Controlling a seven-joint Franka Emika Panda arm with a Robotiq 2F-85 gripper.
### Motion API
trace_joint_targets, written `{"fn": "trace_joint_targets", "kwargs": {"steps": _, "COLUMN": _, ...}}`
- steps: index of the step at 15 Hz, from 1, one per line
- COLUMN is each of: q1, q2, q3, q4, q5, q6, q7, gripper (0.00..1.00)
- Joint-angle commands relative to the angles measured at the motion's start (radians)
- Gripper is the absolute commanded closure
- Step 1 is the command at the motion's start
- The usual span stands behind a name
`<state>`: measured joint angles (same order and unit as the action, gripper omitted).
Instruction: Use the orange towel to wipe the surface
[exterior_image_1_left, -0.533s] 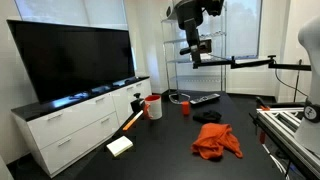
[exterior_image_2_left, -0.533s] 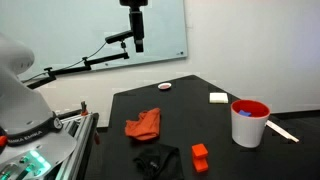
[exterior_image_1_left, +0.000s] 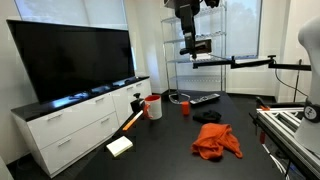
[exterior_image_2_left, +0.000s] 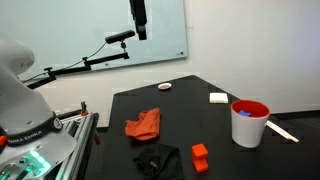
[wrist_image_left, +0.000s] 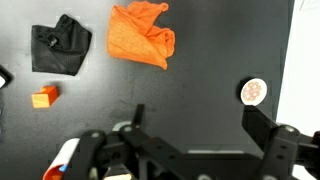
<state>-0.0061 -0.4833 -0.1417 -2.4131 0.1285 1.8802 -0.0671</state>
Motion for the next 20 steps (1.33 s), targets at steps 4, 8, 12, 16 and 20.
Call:
{"fn": "trace_joint_targets", "kwargs": {"steps": 4, "q1": -0.038, "q2": 0.189, "q3": -0.003, "q4": -0.023, "q5": 0.011, "q6": 0.441, "q7": -0.021, "gripper": 0.0}}
{"fn": "trace_joint_targets", "kwargs": {"steps": 8, "q1": -0.087, "q2": 0.409, "q3": 0.011, "q4": 0.028, "q5": -0.073, "q6": 0.385, "q7": 0.095, "gripper": 0.0}}
{"fn": "trace_joint_targets", "kwargs": {"steps": 12, "q1": -0.086, "q2": 0.468, "q3": 0.008, "q4": 0.023, "q5": -0.126, "q6": 0.305, "q7": 0.076, "gripper": 0.0}}
{"fn": "trace_joint_targets", "kwargs": {"steps": 16, "q1": -0.086, "q2": 0.441, "q3": 0.009, "q4": -0.053, "q5": -0.21, "q6": 0.361, "q7": -0.024, "gripper": 0.0}}
{"fn": "trace_joint_targets", "kwargs": {"steps": 20, "q1": -0.09, "q2": 0.422, "q3": 0.007, "q4": -0.129, "q5": -0.34, "q6": 0.433, "q7": -0.115, "gripper": 0.0}}
